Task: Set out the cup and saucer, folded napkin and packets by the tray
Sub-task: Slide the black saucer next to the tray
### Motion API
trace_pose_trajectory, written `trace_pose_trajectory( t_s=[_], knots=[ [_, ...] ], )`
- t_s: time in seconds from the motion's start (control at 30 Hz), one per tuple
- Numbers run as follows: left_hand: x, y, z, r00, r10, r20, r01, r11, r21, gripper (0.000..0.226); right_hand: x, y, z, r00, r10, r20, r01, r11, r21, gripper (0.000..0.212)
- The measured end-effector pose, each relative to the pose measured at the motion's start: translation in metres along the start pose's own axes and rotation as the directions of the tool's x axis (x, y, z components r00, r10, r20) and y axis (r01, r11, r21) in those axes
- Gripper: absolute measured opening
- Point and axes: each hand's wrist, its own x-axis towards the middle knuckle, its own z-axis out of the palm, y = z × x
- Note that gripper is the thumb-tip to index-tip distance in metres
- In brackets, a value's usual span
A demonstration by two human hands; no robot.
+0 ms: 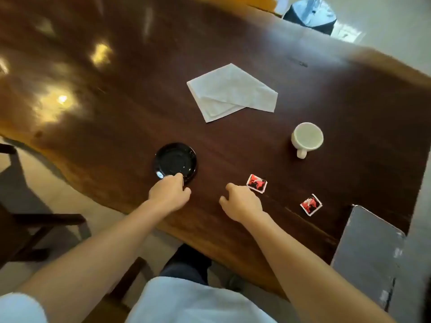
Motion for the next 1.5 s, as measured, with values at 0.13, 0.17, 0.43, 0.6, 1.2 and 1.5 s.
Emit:
trace_pose_trajectory(
  t_s=[0.13, 0.17, 0.43, 0.6, 1.2, 1.5],
  knots=[
    [0.028, -0.038, -0.004, 0.996, -0.087, 0.027, 0.088, 0.996, -0.001, 0.019, 0.036, -0.036, 0.009, 0.991, 0.01, 0.133, -0.014, 0.999, 0.033, 0.04],
    [0.034, -0.046, -0.004, 0.992, -0.112, 0.052, 0.113, 0.993, -0.013, 0.019, 0.044, -0.044, 0.013, 0.987, 0.011, 0.158, -0.018, 0.999, 0.039, 0.039],
    [0.067, -0.094, 0.0, 0.959, -0.241, 0.152, 0.261, 0.957, -0.128, 0.024, 0.094, -0.075, 0.048, 0.94, 0.159, 0.302, -0.262, 0.904, 0.337, 0.037],
    [0.085, -0.117, 0.007, 0.93, -0.325, 0.17, 0.359, 0.902, -0.24, 0.028, 0.11, -0.088, 0.062, 0.904, 0.225, 0.364, -0.39, 0.784, 0.483, 0.033],
    [0.107, -0.106, 0.02, 0.905, -0.339, 0.256, 0.423, 0.776, -0.468, 0.025, 0.138, -0.083, 0.065, 0.801, 0.396, 0.448, -0.598, 0.562, 0.572, 0.021],
    [0.079, -0.038, 0.018, 0.937, -0.209, 0.28, 0.319, 0.841, -0.437, 0.025, 0.081, -0.019, 0.044, 0.807, 0.424, 0.41, -0.585, 0.486, 0.649, 0.015]
  ],
)
